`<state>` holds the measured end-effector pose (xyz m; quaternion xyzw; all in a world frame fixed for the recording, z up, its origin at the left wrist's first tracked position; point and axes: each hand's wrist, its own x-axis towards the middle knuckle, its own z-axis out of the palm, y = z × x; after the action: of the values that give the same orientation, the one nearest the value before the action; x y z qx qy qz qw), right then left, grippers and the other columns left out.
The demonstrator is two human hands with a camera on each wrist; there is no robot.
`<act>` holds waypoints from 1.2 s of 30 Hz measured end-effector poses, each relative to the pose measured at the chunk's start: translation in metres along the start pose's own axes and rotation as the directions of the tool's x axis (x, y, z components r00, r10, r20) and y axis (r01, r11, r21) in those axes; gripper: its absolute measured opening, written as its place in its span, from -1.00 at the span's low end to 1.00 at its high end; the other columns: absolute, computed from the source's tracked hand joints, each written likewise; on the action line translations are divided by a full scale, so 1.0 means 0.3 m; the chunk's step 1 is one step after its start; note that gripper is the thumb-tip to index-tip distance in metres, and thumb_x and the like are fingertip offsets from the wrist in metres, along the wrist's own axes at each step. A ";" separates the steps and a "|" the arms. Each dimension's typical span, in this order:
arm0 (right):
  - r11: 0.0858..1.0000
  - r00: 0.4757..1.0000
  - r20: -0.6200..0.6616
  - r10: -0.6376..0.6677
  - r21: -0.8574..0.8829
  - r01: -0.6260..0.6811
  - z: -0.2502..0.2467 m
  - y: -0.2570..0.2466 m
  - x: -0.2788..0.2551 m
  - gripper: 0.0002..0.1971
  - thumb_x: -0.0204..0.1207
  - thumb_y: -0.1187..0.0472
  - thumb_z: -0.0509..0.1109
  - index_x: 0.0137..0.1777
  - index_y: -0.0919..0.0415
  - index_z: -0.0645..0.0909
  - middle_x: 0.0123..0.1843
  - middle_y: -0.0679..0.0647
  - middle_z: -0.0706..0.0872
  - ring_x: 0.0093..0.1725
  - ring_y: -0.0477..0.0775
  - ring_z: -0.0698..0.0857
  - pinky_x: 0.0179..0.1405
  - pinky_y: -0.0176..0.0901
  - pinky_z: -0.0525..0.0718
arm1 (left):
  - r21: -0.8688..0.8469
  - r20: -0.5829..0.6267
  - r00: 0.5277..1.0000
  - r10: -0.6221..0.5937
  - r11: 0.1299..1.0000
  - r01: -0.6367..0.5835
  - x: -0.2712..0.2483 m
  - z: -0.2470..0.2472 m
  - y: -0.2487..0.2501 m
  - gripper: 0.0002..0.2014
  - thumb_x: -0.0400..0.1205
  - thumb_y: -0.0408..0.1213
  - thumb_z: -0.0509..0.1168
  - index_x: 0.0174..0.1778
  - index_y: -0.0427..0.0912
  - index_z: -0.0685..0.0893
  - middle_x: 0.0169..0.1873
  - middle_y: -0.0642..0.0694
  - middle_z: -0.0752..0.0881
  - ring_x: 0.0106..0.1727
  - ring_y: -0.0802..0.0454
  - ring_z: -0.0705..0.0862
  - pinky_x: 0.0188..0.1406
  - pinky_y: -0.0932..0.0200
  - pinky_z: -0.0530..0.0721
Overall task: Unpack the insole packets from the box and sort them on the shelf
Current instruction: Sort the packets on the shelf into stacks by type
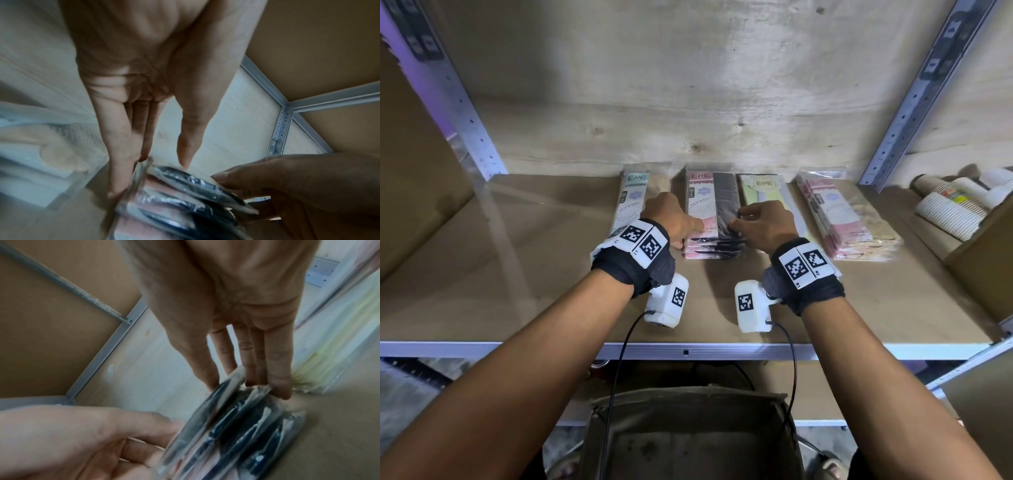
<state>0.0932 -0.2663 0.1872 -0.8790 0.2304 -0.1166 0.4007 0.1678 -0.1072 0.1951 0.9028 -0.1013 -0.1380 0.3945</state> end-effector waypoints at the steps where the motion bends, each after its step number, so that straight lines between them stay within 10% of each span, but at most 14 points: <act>1: 1.000 1.000 -0.004 -0.009 -0.016 0.009 -0.007 -0.008 -0.007 -0.47 0.45 -0.11 0.55 0.32 0.19 0.71 0.21 0.09 0.80 0.23 0.09 0.73 0.33 -0.16 0.63 | 0.020 -0.021 1.000 0.005 1.000 -0.005 -0.002 -0.012 0.002 -0.58 0.47 -0.09 0.56 0.10 -0.32 0.74 -0.02 -0.21 0.83 -0.18 -0.09 0.85 -0.06 -0.02 0.84; 10: 0.944 0.943 -0.047 -0.331 -0.026 0.330 0.024 -0.287 -0.053 -0.69 0.52 0.09 0.49 0.26 0.07 0.75 0.21 -0.03 0.81 0.20 -0.09 0.75 0.20 -0.44 0.54 | -0.149 -0.343 0.935 -0.089 0.988 0.040 0.060 -0.296 -0.142 -0.71 0.34 -0.03 0.50 -0.26 -0.23 0.82 -0.23 -0.14 0.85 -0.09 -0.13 0.84 -0.01 -0.03 0.82; 14: 0.960 0.937 0.246 -0.247 -0.070 0.271 0.178 -0.387 -0.026 -0.53 0.55 0.05 0.47 0.44 0.15 0.61 0.39 0.10 0.70 0.40 0.09 0.64 0.44 -0.17 0.54 | -0.236 -0.280 0.941 -0.189 0.964 0.124 0.077 -0.321 -0.238 -0.77 0.42 -0.18 0.56 -0.46 -0.14 0.67 -0.66 0.10 0.69 -0.56 0.15 0.69 -0.69 0.40 0.54; 21: 0.903 0.952 0.299 -0.059 -0.390 0.179 0.331 -0.400 0.008 -0.66 0.60 0.23 0.33 0.30 0.41 0.58 0.31 0.29 0.66 0.28 0.29 0.66 -0.05 -0.16 0.57 | -0.225 -0.067 0.986 -0.155 0.965 0.137 0.099 -0.282 -0.306 -0.83 0.50 -0.19 0.55 -0.22 -0.12 0.68 -0.26 -0.04 0.78 -0.24 0.03 0.75 0.03 0.03 0.80; 30: 0.879 0.963 0.270 -0.024 -0.453 0.149 0.366 -0.388 0.022 -0.91 0.56 0.29 0.38 -0.06 0.34 0.60 0.18 0.28 0.72 0.03 0.21 0.66 -0.12 -0.19 0.57 | -0.112 -0.035 0.995 -0.097 0.989 0.093 0.088 -0.268 -0.328 -0.72 0.50 -0.35 0.53 0.12 -0.29 0.79 0.05 -0.20 0.84 -0.04 -0.16 0.83 0.09 -0.08 0.80; 36: 0.887 0.970 0.240 -0.027 -0.441 0.134 0.372 -0.382 0.023 -0.82 0.52 0.41 0.37 0.09 0.43 0.65 0.18 0.31 0.71 0.18 0.25 0.69 -0.09 -0.17 0.62 | -0.040 -0.058 0.997 -0.057 0.998 0.055 0.081 -0.271 -0.336 -0.67 0.49 -0.38 0.53 0.19 -0.29 0.78 0.15 -0.19 0.81 0.06 -0.16 0.81 0.18 -0.05 0.76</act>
<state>0.1784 -0.1317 0.2015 -0.9645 0.1672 0.0253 0.2026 0.2249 0.0086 0.1692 0.9013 -0.0616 -0.1239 0.4106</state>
